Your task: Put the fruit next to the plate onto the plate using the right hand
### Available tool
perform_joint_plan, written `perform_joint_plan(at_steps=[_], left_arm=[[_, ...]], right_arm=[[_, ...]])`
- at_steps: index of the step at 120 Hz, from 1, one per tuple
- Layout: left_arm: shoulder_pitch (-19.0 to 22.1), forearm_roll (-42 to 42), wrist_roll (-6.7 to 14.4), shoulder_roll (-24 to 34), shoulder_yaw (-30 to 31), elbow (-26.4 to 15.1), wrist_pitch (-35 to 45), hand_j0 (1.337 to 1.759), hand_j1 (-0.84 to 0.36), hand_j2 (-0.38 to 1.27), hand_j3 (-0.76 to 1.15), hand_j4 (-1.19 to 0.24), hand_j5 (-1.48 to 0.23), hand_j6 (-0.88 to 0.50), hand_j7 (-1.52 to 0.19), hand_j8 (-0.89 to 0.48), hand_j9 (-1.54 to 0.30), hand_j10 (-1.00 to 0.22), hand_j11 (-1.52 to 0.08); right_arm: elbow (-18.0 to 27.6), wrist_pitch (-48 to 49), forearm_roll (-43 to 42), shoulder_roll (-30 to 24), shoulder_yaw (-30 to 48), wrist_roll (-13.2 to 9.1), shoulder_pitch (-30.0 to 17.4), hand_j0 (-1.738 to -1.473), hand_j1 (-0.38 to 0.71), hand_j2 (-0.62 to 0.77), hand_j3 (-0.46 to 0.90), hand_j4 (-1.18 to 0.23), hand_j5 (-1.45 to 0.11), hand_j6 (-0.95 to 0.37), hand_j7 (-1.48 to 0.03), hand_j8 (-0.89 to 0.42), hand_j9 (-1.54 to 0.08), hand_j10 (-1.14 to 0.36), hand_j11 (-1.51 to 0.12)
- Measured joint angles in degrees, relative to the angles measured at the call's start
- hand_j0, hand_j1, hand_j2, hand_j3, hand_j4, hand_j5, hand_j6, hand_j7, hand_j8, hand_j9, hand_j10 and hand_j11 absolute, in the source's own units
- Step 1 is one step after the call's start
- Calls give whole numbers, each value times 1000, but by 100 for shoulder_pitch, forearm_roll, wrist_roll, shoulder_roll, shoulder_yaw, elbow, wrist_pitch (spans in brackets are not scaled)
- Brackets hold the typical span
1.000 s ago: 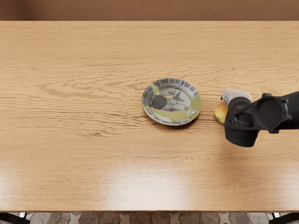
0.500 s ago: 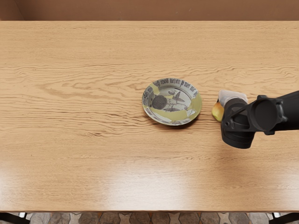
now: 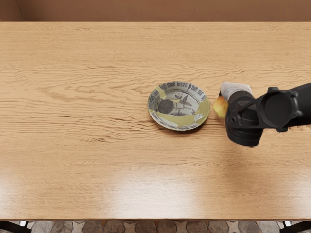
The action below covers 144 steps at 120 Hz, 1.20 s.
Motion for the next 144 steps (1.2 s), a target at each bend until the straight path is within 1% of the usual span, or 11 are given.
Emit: perform_joint_plan(at_steps=[26,67,74,79,86,101,115,118,125,133,144], left_arm=[[0,0,0,0,0,-1,1,1658,349,0,0,-1,0,-1,0,-1,0,0,0],[0,0,1,0,0,0,1,1658,349,1,0,0,0,-1,0,-1,0,0,0],[0,0,0,0,0,1,0,1658,349,1,0,0,0,-1,0,-1,0,0,0],[0,0,0,0,0,1,0,1658,349,1,0,0,0,-1,0,-1,0,0,0],[0,0,1,0,0,1,0,1658,349,0,0,0,0,-1,0,-1,0,0,0],[0,0,0,0,0,0,0,1658,349,0,0,0,0,-1,0,-1,0,0,0],[0,0,2,0,0,1,-1,1658,349,1,0,0,0,-1,0,-1,0,0,0],[0,0,1,0,0,0,-1,1658,349,1,0,0,0,-1,0,-1,0,0,0],[0,0,2,0,0,0,0,1658,349,1,0,0,0,-1,0,-1,0,0,0],[0,0,1,0,0,1,0,1658,349,1,0,0,0,-1,0,-1,0,0,0],[0,0,1,0,0,-1,1,1658,349,1,0,0,-1,-1,0,-1,0,0,-1]], right_arm=[[142,4,145,30,160,1,514,-1649,230,187,0,-398,-1000,-326,-962,-485,-987,-724,-990],[184,16,677,733,336,4,1182,-1650,243,202,0,-380,-1015,-311,-970,-471,-1002,-725,-1006],[176,19,718,835,398,4,1225,-1650,248,218,0,-370,-1016,-304,-972,-466,-1004,-725,-1009],[165,19,752,887,435,3,1254,-1650,215,104,0,-383,-1018,-314,-973,-473,-1005,-726,-1010],[141,13,786,932,473,2,1289,-1650,214,164,-1,-403,-1015,-333,-974,-493,-1004,-729,-1008],[88,4,814,974,536,9,1333,-1649,222,194,-1,-427,-1027,-357,-983,-521,-1010,-737,-1016],[3,11,826,986,556,11,1318,-1649,260,277,0,-385,-1044,-324,-995,-497,-1029,-742,-1035],[-27,12,828,988,557,8,1307,-1649,255,218,0,-383,-1046,-325,-998,-501,-1033,-744,-1039],[-105,13,827,990,559,4,1281,-1649,272,223,0,-369,-1048,-325,-1003,-510,-1037,-750,-1043],[-204,12,819,991,557,1,1189,-1648,262,136,0,-353,-1051,-323,-1008,-542,-1046,-752,-1051],[-295,16,803,992,548,3,1029,-1648,316,208,0,-313,-1054,-296,-1013,-527,-1054,-753,-1059]])
